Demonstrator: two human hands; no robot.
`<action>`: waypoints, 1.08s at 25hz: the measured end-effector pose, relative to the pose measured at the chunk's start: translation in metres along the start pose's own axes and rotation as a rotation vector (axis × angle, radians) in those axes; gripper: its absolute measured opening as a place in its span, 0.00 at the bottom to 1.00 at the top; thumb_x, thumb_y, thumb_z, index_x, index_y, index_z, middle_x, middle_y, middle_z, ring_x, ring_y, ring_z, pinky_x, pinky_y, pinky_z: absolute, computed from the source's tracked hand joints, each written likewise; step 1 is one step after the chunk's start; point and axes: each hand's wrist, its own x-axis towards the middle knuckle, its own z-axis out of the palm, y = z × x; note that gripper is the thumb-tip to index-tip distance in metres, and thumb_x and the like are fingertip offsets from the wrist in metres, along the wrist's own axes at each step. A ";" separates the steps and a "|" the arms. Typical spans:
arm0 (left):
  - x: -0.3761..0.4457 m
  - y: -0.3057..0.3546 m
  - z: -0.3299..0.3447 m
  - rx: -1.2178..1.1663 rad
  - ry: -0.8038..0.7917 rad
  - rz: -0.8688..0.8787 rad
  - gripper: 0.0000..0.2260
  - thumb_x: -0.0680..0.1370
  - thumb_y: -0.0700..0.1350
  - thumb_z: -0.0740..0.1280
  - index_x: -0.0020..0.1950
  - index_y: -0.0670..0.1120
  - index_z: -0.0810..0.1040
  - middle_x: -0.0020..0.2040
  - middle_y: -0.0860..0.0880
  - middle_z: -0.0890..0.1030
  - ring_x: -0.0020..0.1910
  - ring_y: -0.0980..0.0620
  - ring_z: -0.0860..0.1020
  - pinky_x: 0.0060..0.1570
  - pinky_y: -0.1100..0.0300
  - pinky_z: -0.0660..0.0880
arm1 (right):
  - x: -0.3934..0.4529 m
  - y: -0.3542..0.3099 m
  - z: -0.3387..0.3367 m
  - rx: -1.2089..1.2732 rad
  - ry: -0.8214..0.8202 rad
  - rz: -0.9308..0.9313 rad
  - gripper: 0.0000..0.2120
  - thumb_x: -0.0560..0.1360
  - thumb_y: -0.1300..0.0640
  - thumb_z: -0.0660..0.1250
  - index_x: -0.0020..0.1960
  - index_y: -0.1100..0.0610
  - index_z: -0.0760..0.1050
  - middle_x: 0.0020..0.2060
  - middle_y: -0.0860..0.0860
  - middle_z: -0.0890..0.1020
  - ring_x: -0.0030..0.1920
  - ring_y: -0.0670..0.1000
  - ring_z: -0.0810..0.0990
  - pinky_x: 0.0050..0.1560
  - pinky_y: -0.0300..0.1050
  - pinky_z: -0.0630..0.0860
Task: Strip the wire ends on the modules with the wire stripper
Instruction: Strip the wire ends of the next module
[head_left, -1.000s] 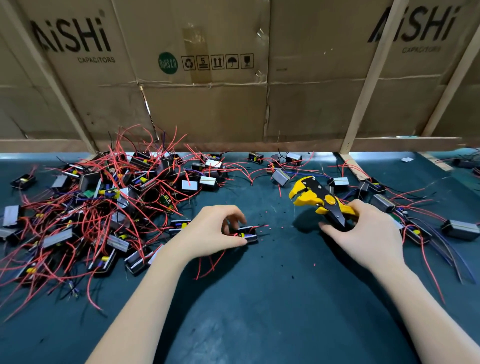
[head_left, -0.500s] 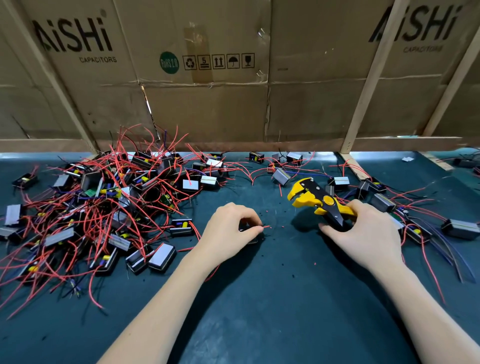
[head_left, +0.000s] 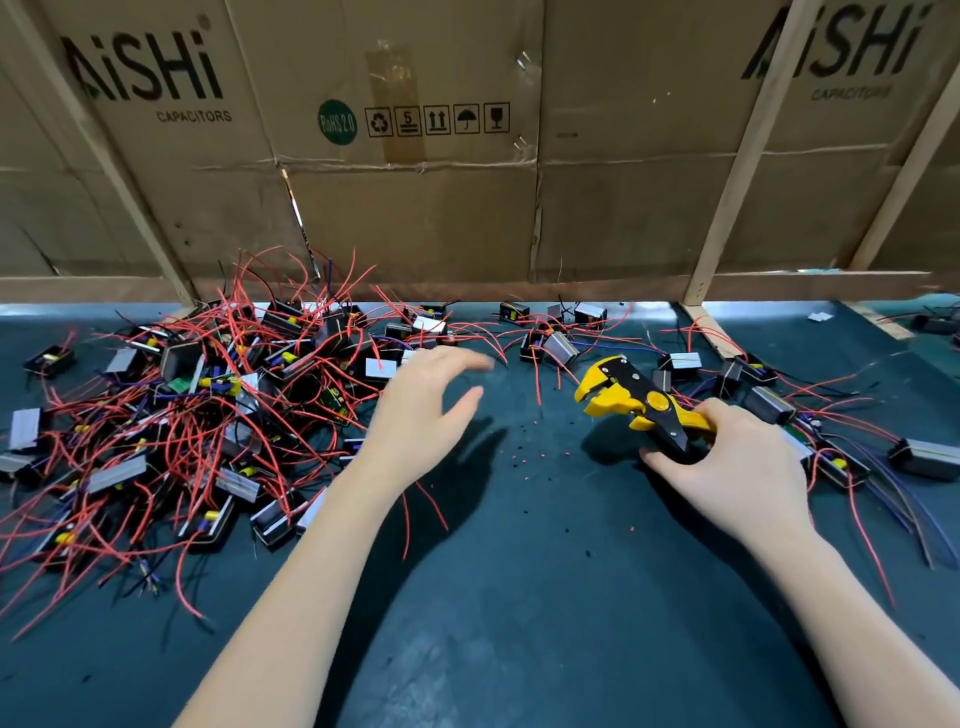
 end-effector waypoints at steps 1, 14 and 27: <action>-0.003 -0.007 -0.012 0.149 0.006 0.016 0.13 0.75 0.35 0.68 0.55 0.49 0.83 0.54 0.53 0.82 0.55 0.51 0.77 0.60 0.54 0.71 | 0.000 0.001 0.000 -0.003 0.001 0.001 0.19 0.64 0.40 0.75 0.41 0.53 0.73 0.39 0.50 0.78 0.44 0.57 0.77 0.38 0.46 0.69; -0.017 -0.004 -0.045 0.013 -0.259 0.058 0.22 0.66 0.29 0.68 0.51 0.53 0.84 0.46 0.58 0.83 0.52 0.56 0.77 0.55 0.62 0.71 | 0.000 0.002 0.001 -0.012 0.016 0.001 0.19 0.63 0.39 0.75 0.42 0.52 0.74 0.39 0.51 0.78 0.44 0.58 0.78 0.39 0.47 0.72; -0.019 -0.008 -0.001 0.227 -0.251 -0.472 0.22 0.72 0.66 0.68 0.33 0.48 0.80 0.27 0.54 0.80 0.35 0.56 0.80 0.40 0.58 0.76 | 0.001 0.002 0.001 -0.042 0.019 -0.023 0.20 0.64 0.40 0.75 0.44 0.53 0.74 0.39 0.51 0.78 0.44 0.58 0.78 0.39 0.47 0.71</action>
